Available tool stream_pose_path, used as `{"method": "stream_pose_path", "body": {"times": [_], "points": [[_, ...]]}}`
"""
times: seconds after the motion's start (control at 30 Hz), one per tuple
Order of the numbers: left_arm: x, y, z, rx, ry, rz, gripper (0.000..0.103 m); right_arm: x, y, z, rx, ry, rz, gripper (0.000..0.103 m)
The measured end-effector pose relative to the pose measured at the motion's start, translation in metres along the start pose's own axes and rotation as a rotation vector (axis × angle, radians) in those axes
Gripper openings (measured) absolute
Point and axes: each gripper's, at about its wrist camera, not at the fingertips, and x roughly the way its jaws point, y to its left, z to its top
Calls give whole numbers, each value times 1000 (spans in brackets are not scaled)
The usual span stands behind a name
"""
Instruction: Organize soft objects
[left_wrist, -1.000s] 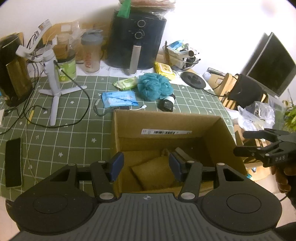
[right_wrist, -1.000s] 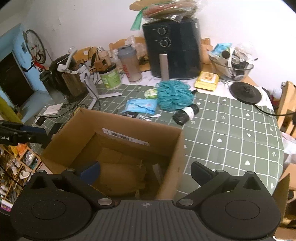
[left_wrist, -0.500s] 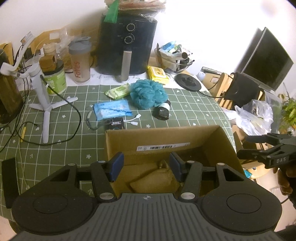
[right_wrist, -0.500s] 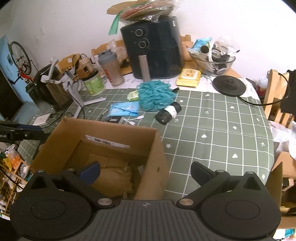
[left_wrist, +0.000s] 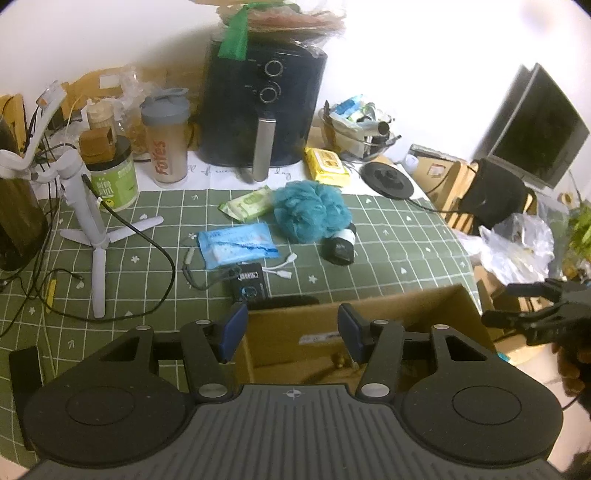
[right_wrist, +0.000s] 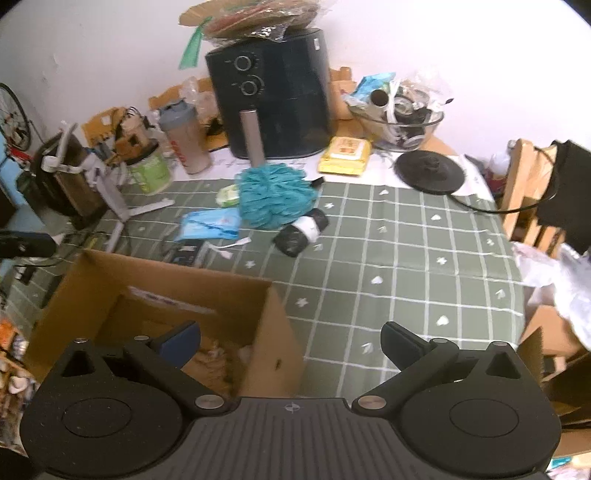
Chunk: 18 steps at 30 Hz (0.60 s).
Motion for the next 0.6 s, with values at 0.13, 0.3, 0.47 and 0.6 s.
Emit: {"method": "stream_pose_path", "body": {"times": [0.13,0.3,0.47,0.6], "points": [[4,10,10,-16,-8,-14,53,8,-4,5,19,-7,-31,103],[11,16,22,17,-18,-10,53,12,-5,13,12,-41,-53,103],[20,24,35,71,-32,-11,53,17,-5,20,-39,-49,-74,103],[33,32,40,115,-25,-10,53,20,-6,23,-50,-52,-86,103]]}}
